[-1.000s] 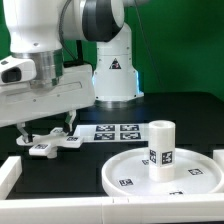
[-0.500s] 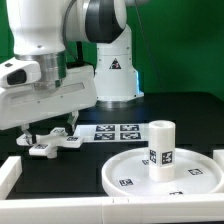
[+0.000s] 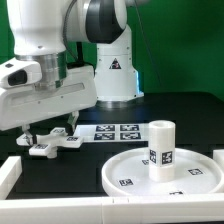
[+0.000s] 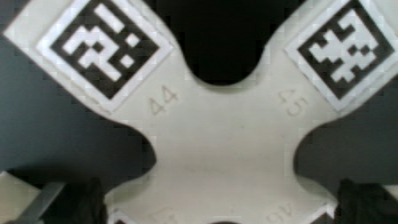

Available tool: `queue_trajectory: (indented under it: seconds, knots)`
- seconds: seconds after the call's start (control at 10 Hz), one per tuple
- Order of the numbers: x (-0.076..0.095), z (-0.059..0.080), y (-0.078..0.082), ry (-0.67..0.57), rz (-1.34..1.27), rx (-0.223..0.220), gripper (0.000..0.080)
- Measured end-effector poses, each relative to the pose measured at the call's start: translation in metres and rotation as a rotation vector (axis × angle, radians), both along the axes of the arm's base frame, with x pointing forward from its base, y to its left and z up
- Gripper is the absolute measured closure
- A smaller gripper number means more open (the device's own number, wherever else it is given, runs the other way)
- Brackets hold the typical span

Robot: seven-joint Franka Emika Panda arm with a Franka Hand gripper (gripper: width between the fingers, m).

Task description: Assemble round table

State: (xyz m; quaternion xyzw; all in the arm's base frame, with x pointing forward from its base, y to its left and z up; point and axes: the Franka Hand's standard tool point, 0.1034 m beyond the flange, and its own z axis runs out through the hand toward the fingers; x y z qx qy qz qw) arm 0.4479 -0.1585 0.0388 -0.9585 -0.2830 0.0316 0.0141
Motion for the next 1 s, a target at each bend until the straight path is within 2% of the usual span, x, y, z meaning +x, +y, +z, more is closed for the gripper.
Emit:
queue_trajectory:
  seconds: [0.4,1.0]
  knots:
    - [-0.0050,-0.0083,0.0004,0.016,0.002,0.003,0.0150]
    - [-0.0045,-0.0082,-0.0002,0.017,0.000,0.003,0.0150]
